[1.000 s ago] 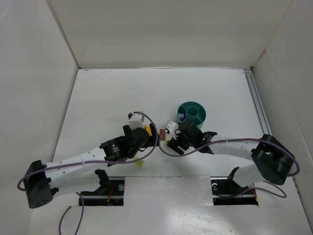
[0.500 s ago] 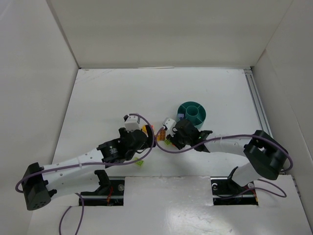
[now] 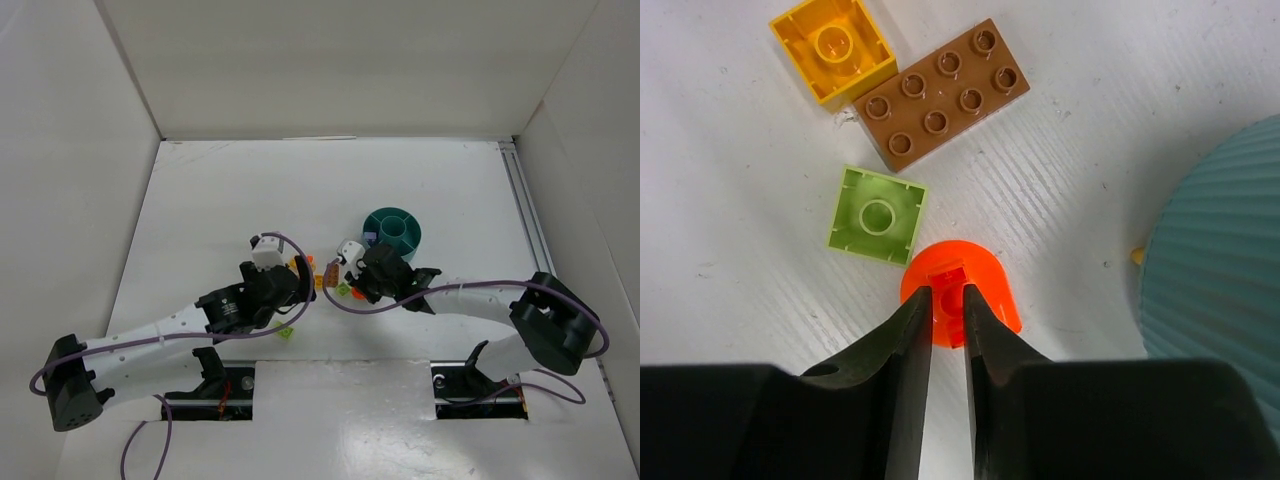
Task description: Sort the legos into containers by color
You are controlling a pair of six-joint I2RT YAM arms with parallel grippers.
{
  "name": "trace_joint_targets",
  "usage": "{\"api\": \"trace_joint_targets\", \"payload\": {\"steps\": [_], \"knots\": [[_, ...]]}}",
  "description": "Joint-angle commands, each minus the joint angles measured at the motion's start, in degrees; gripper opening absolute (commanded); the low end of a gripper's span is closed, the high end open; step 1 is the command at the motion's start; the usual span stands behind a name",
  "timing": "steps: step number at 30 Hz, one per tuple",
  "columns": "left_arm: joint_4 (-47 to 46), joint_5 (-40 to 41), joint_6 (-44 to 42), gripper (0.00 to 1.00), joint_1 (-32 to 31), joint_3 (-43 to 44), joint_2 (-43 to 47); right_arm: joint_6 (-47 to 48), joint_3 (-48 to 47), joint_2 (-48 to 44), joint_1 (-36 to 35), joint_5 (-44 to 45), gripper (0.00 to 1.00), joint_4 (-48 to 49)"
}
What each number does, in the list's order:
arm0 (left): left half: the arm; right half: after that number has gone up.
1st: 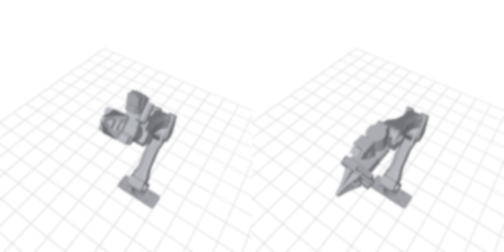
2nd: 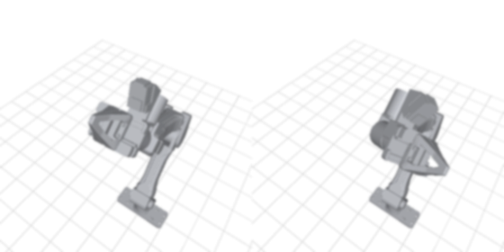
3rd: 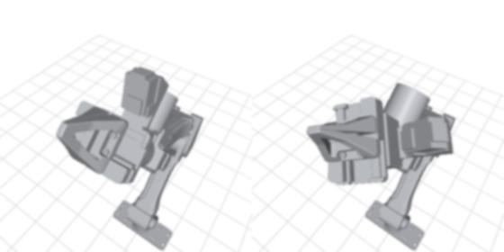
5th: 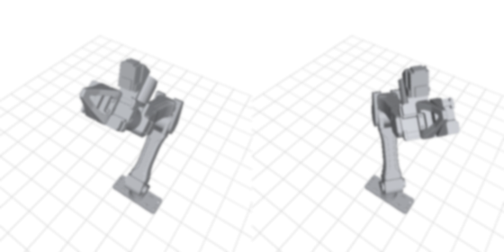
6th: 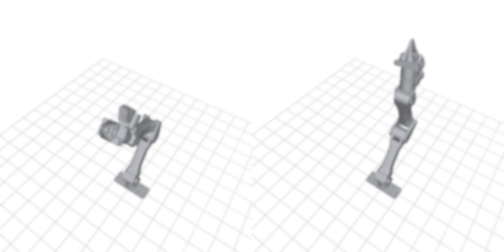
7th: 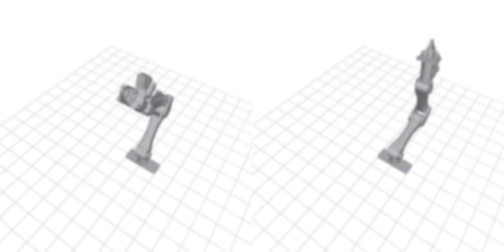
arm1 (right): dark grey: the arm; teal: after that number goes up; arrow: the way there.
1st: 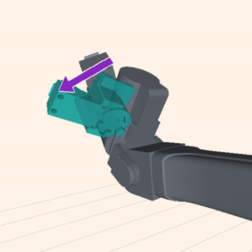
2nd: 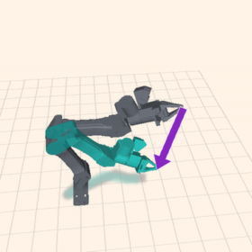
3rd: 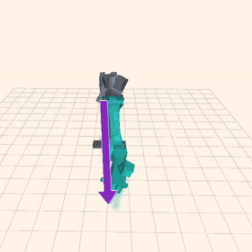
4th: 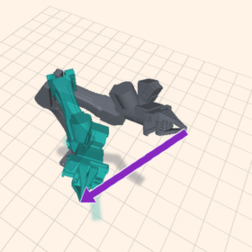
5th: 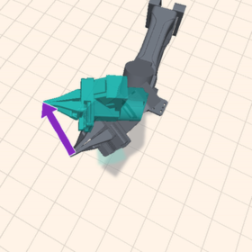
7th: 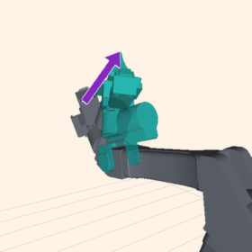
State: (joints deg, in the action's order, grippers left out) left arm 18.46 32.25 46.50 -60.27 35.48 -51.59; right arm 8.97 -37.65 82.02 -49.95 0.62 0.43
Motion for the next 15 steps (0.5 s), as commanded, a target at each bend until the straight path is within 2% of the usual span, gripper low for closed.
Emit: {"api": "trace_joint_targets", "payload": {"steps": [1,2,3,8,14,15], "knots": [[0.6,1.7,0.5,1.0,0.2,0.2,1.9,0.1,-0.1,-0.1,-0.5,-0.1,0.24,1.5],[0.6,1.7,0.5,1.0,0.2,-0.3,1.9,0.1,-0.1,0.8,-0.5,-0.1,0.25,1.5],[0.6,1.7,0.5,1.0,0.2,-0.3,1.9,0.1,-0.7,0.8,-0.5,-0.1,0.31,1.5],[0.6,1.7,0.5,1.0,0.2,-0.3,1.9,0.1,-1.2,2.8,-0.5,-0.1,0.34,1.5],[0.6,1.7,0.5,1.0,0.2,-0.3,1.9,0.1,-1.2,3.3,-0.5,1.0,0.3,2.0],[0.6,1.7,0.5,1.0,0.2,-0.3,1.9,0.1,-1.2,3.3,-0.5,1.0,0.26,2.0]]}}
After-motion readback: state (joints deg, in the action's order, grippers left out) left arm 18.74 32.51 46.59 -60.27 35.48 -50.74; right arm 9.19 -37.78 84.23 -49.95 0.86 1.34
